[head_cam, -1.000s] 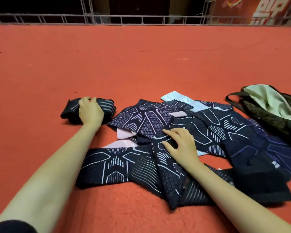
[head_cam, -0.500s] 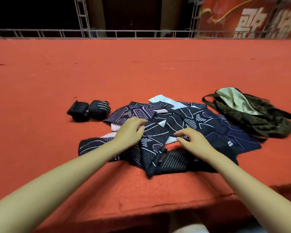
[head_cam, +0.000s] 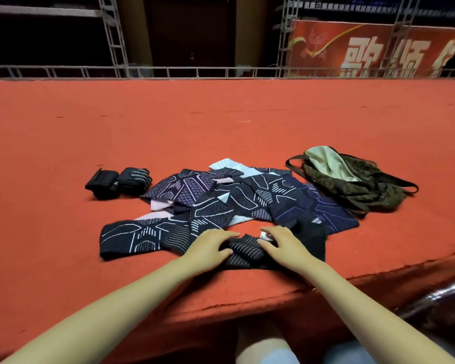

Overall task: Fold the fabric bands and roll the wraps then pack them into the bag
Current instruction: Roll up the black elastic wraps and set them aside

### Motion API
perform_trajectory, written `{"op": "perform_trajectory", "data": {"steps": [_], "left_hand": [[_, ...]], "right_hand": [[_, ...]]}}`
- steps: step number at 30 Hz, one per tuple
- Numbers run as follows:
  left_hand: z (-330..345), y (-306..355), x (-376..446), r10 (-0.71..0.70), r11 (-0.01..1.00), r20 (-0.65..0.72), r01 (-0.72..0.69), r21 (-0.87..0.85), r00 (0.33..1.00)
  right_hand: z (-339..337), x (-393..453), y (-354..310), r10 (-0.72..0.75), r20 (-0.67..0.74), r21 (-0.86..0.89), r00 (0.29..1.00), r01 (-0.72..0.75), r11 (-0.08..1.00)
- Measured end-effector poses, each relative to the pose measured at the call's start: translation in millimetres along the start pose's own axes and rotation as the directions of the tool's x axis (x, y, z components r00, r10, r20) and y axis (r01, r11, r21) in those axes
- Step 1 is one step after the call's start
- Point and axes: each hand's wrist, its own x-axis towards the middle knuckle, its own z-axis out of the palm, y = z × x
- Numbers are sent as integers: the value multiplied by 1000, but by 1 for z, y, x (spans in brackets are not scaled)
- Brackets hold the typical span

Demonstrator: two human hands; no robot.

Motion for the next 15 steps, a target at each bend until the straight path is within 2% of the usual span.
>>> {"op": "perform_trajectory", "data": {"steps": [3, 5, 8, 10, 12, 15], "left_hand": [[2, 2, -11, -41, 985, -81, 27, -168, 996], [4, 1, -19, -35, 977, -102, 12, -215, 994], [5, -2, -25, -32, 969, -107, 5, -246, 994], [6, -4, -25, -9, 983, -92, -8, -185, 996], [9, -7, -25, 72, 997, -64, -72, -6, 995], [9, -16, -25, 113, 986, -37, -108, 129, 993]], "right_hand": [[4, 5, -1, 76, 64, 164, 995, -86, 983], [8, 5, -4, 55, 72, 241, 996, -71, 968], [14, 3, -10, 10, 35, 266, 999, -19, 964], [14, 3, -10, 3, 10, 304, 1000, -6, 953], [14, 2, -10, -31, -15, 327, 999, 34, 944], [12, 3, -14, -87, -73, 262, 994, 103, 959]]}}
